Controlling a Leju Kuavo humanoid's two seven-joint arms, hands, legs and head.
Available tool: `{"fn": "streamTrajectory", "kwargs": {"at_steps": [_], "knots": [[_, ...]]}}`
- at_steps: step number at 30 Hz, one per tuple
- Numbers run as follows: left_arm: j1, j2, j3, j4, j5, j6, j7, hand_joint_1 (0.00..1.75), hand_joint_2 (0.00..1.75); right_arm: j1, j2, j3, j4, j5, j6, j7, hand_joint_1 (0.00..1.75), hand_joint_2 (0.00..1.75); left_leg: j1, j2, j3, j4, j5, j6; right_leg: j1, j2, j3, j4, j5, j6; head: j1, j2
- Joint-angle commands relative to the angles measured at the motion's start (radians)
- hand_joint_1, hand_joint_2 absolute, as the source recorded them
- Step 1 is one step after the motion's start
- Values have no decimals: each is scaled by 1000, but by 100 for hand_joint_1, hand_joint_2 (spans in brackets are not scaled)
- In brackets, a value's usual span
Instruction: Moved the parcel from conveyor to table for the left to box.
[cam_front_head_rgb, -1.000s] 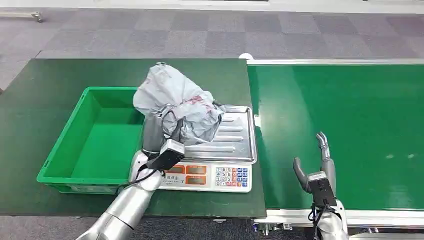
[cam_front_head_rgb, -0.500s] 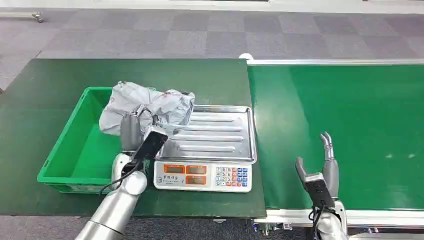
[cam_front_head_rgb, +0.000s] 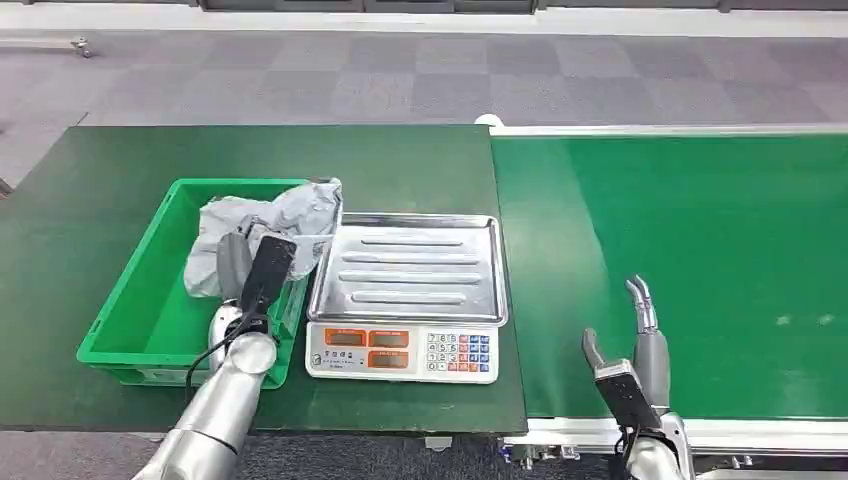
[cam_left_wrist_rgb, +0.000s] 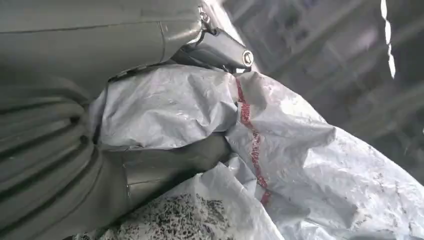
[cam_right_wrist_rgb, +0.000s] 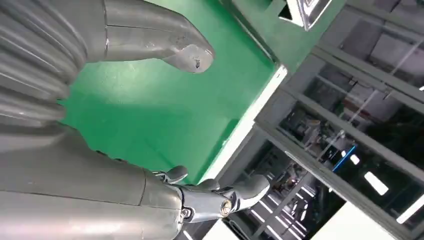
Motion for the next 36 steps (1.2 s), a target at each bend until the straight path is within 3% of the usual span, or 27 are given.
{"fn": "streamTrajectory", "kwargs": {"at_steps": [1, 5, 6, 7, 8, 9, 12, 18, 19, 20, 22, 26, 30, 33, 34, 35, 36], "knots": [[57, 15, 115, 2, 0, 88, -30, 175, 175, 2, 42, -13, -8, 15, 17, 10, 0, 175, 0, 3, -1, -4, 3, -1, 0, 3, -3, -2, 4, -3, 0, 0], [64, 26, 111, 5, -48, 75, 6, 175, 175, -7, 40, -10, 3, 18, 26, 8, 0, 175, 1, 2, -1, -5, 7, -1, 1, 2, -3, -1, 5, -8, 0, 0], [52, 50, 67, 36, -134, -13, 97, 143, 175, -14, 39, -10, 12, 21, 31, 7, 0, 175, 2, 3, -3, -5, 9, 1, 2, 3, -6, -2, 6, -9, -1, 0], [45, 61, 46, 59, -173, -60, 142, 63, 175, -16, 39, -10, 14, 22, 33, 6, 0, 175, 2, 3, 4, -6, 12, -5, 1, 2, -6, -2, 6, -11, 0, 0], [41, 58, 45, 60, -175, -63, 145, 63, 175, -19, 39, -11, 15, 22, 34, 6, 0, 175, 2, 2, 3, -5, 16, -10, 2, 2, -10, 0, 8, -11, 0, 0], [31, 60, 33, 84, -200, -81, 166, 0, 175, -24, 39, -11, 21, 24, 36, 4, 0, 175, 2, 1, 2, -6, 17, -8, 2, 2, -9, 0, 8, -11, -1, 0], [22, 41, 36, 108, -216, -111, 179, 0, 175, -39, 45, -11, 33, 33, 42, -1, 0, 175, 2, 2, 3, -6, 16, -7, 3, 2, -9, -1, 9, -11, 0, 0], [6, 26, 31, 80, -303, -14, 165, 0, 175, -46, 53, -20, 33, 44, 47, -4, 0, 175, 1, 0, 1, -5, 13, -6, 2, 0, -8, 0, 7, -10, 0, 0], [24, 2, 69, 16, -214, 70, 47, 0, 175, -41, 54, -24, 28, 47, 45, -1, 0, 175, 1, 0, 0, -5, 14, -6, 2, 0, -9, 0, 8, -10, 0, 0], [23, 2, 68, 15, -214, 69, 47, 0, 175, -38, 54, -24, 27, 47, 44, -1, 0, 175, 1, 1, 1, -6, 15, -6, 3, 1, -10, -2, 9, -10, 0, 0], [87, -98, 258, -173, -134, 93, -266, 0, 175, -23, 54, -20, 5, 46, 39, -1, 0, 175, 2, 1, 1, -5, 16, -8, 3, 1, -10, -1, 8, -10, 0, 0], [128, -190, 378, -334, -100, 93, -448, 0, 175, -32, 50, -11, 22, 38, 29, -5, 0, 175, 2, 2, -1, -3, 14, -7, 3, 2, -12, -1, 8, -10, -1, 0], [193, -233, 378, -568, -61, 93, -448, 0, 175, -43, 52, 7, 47, 41, -6, -20, 0, 175, 2, 2, -2, -2, 13, -7, 3, 3, -13, 1, 7, -9, 0, 0], [210, -213, 315, -579, 33, 93, -448, 0, 175, -45, 39, 28, 56, 28, -29, -20, 0, 175, 2, 4, -1, -2, 10, -5, 3, 5, -13, -1, 7, -9, 0, 0], [209, -110, 119, -488, 224, 93, -448, 0, 175, -48, 9, 56, 55, -11, -49, -20, 0, 175, 2, 3, -1, -3, 10, -5, 2, 5, -12, -1, 6, -8, 0, 0], [173, -43, 11, -384, 347, -57, -448, 0, 175, -60, -20, 78, 53, -47, -50, -20, 0, 175, 2, 3, 0, -3, 10, -5, 2, 5, -11, -2, 6, -8, 0, 0], [159, -44, 5, -369, 351, -54, -448, 0, 175, -69, -29, 77, 59, -56, -44, -20, 0, 175, 1, -1, 0, -5, 12, -5, 1, 1, -10, -2, 5, -7, 0, 0]]}}
